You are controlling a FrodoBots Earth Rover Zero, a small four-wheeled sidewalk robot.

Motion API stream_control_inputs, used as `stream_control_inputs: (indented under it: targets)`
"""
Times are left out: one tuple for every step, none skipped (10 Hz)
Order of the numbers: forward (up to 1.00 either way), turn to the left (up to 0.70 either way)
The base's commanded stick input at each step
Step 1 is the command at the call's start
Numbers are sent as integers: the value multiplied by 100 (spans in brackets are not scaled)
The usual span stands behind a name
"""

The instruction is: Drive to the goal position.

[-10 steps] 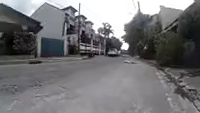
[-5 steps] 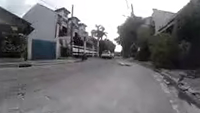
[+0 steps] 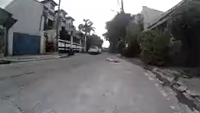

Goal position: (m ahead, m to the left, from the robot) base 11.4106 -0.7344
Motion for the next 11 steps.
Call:
stream_control_inputs:
  targets:
    - [100, -36]
    - [100, -5]
    - [100, -39]
    - [100, -15]
    - [100, -39]
    - [100, -29]
    - [100, -4]
    - [100, 1]
    - [100, 1]
    - [100, 1]
    - [100, 1]
